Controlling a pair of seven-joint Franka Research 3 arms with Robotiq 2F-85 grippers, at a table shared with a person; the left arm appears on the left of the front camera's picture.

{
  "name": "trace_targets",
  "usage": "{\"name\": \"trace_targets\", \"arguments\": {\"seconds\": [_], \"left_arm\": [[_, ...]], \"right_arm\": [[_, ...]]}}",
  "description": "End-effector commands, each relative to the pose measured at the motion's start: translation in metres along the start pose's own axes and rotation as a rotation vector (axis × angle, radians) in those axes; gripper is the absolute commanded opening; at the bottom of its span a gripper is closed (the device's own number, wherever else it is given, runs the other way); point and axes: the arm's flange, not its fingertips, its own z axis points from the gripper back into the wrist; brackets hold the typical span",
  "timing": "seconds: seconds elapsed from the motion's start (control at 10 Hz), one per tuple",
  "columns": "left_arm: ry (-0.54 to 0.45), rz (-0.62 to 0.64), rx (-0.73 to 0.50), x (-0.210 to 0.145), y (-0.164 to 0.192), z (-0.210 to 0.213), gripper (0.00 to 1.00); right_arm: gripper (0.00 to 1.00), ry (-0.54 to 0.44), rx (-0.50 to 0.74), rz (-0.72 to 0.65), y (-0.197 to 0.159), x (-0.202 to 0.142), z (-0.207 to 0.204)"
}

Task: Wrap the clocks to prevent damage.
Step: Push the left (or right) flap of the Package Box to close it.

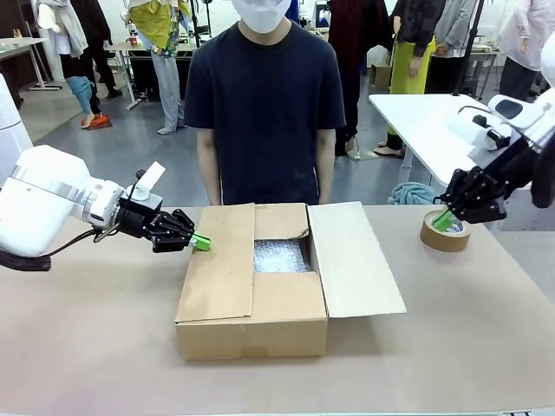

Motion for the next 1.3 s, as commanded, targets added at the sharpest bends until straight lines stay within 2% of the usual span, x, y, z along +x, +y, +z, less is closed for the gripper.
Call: {"name": "trace_targets", "arguments": {"seconds": [0.0,0.3,0.4,0.5,0.9,1.1,1.2], "left_arm": [[0.004,0.004,0.001,-0.004,0.001,-0.002,0.00],[0.004,0.004,0.001,-0.004,0.001,-0.002,0.00],[0.004,0.004,0.001,-0.004,0.001,-0.002,0.00],[0.004,0.004,0.001,-0.004,0.001,-0.002,0.00],[0.004,0.004,0.001,-0.004,0.001,-0.002,0.00],[0.004,0.004,0.001,-0.004,0.001,-0.002,0.00],[0.004,0.004,0.001,-0.004,0.001,-0.002,0.00]], "right_arm": [[0.01,-0.160,0.056,-0.008,-0.025,-0.026,-0.024],[0.01,-0.225,0.021,-0.062,-0.030,-0.057,-0.058],[0.01,-0.180,0.002,-0.079,-0.023,-0.055,-0.058],[0.01,-0.208,0.036,-0.054,-0.022,-0.057,-0.058],[0.01,-0.193,0.036,-0.067,-0.023,-0.058,-0.061],[0.01,-0.284,-0.007,-0.117,-0.030,-0.074,-0.081],[0.01,-0.300,-0.032,-0.124,-0.034,-0.080,-0.086]]}}
